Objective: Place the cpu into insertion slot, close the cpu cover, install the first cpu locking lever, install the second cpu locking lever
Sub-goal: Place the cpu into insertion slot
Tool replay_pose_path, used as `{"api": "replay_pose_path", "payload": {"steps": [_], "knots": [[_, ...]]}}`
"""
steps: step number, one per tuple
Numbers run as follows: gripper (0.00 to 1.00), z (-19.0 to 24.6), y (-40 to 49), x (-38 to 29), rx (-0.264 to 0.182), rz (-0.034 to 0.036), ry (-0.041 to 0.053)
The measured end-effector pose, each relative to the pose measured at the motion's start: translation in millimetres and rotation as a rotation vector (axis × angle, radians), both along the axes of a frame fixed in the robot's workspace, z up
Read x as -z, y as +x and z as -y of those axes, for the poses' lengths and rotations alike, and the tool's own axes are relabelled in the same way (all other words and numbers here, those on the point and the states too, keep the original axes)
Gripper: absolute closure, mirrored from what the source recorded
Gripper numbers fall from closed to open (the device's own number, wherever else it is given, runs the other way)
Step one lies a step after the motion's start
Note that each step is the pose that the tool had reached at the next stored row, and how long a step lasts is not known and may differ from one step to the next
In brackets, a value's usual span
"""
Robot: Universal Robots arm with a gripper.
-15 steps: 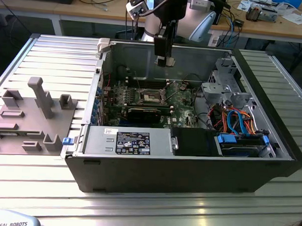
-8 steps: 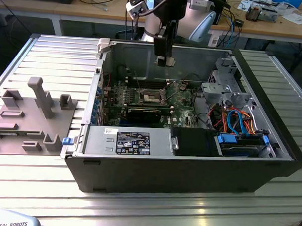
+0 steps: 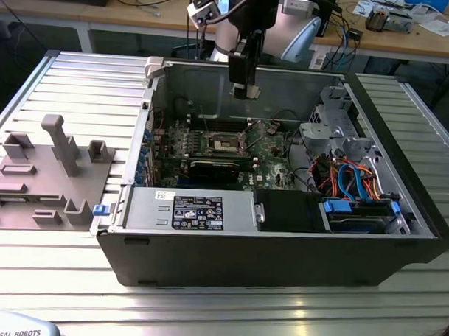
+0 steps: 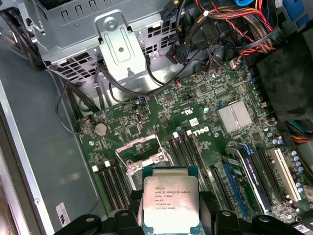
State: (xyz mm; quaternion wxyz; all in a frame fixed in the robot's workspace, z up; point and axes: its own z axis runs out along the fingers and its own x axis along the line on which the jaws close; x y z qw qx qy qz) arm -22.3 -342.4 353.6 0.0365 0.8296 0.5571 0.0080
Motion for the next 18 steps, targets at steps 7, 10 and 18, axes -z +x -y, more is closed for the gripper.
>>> {"api": "replay_pose_path", "payload": {"steps": [7,10,18], "knots": [[0.46,0.0,0.0,0.0,0.009,0.0,0.0],[0.46,0.0,0.0,0.0,0.014,0.0,0.0],[0.46,0.0,0.0,0.0,0.023,0.0,0.0]]}}
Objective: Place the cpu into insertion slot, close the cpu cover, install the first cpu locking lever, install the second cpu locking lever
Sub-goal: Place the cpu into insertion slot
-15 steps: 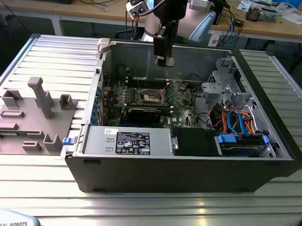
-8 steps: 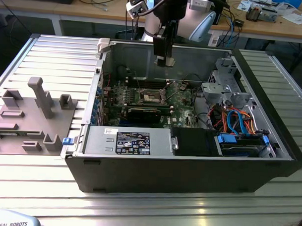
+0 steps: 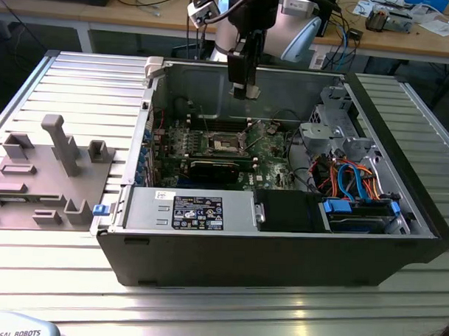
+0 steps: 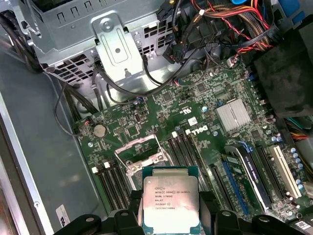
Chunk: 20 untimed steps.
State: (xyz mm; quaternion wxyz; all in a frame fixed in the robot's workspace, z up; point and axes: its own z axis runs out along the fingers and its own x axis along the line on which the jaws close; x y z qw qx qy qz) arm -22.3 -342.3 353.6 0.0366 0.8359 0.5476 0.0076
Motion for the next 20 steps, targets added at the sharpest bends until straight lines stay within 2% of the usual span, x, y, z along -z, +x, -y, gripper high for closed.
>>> {"api": "replay_pose_path", "payload": {"steps": [20], "knots": [[0.46,0.0,0.0,0.0,0.023,0.0,0.0]]}}
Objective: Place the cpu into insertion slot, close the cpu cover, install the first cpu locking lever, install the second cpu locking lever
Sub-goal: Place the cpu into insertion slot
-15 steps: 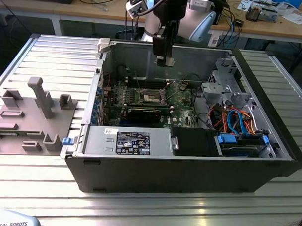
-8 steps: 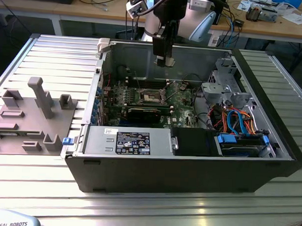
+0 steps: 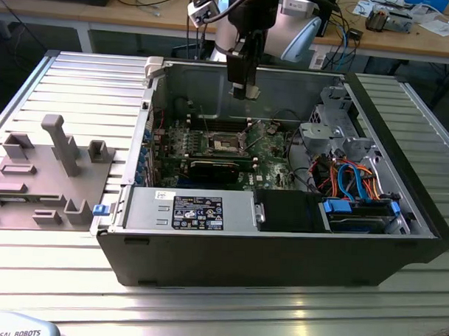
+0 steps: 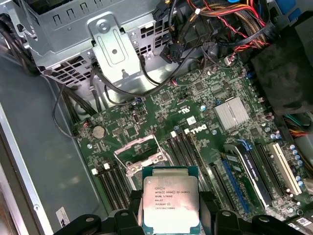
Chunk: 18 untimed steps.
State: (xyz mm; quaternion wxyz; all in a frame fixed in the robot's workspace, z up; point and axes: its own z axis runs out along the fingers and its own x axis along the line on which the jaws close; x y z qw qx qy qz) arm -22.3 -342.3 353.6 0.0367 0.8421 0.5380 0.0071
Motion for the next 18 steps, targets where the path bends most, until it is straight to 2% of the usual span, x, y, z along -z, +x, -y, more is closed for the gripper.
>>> {"api": "replay_pose_path", "payload": {"steps": [12,14,16,18], "knots": [[0.46,0.0,0.0,0.1,0.005,0.0,0.0],[0.46,-0.1,0.1,0.1,-0.016,0.0,0.0],[0.46,0.0,0.0,0.0,-0.083,0.0,0.0],[0.46,0.0,0.0,0.1,-0.118,0.0,0.0]]}}
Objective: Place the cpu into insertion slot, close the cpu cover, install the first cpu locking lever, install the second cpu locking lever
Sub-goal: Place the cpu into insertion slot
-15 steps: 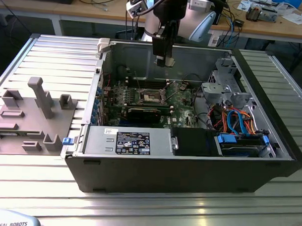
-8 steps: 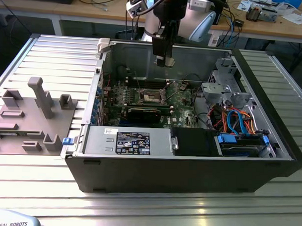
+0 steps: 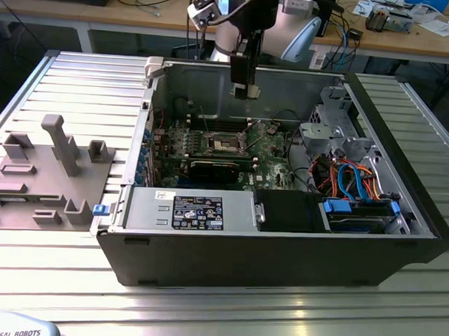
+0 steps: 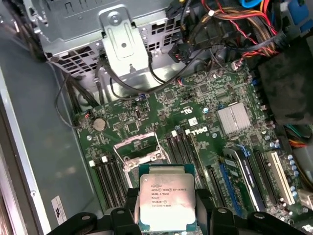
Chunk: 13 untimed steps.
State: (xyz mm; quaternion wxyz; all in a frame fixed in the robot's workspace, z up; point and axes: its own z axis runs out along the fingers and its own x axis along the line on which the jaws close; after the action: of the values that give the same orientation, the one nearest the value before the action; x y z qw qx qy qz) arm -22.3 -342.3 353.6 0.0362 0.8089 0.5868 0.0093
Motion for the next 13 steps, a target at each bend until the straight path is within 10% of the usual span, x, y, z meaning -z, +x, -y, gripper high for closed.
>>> {"api": "replay_pose_path", "payload": {"steps": [13], "knots": [[0.46,0.0,0.0,0.0,-0.187,0.0,0.0]]}}
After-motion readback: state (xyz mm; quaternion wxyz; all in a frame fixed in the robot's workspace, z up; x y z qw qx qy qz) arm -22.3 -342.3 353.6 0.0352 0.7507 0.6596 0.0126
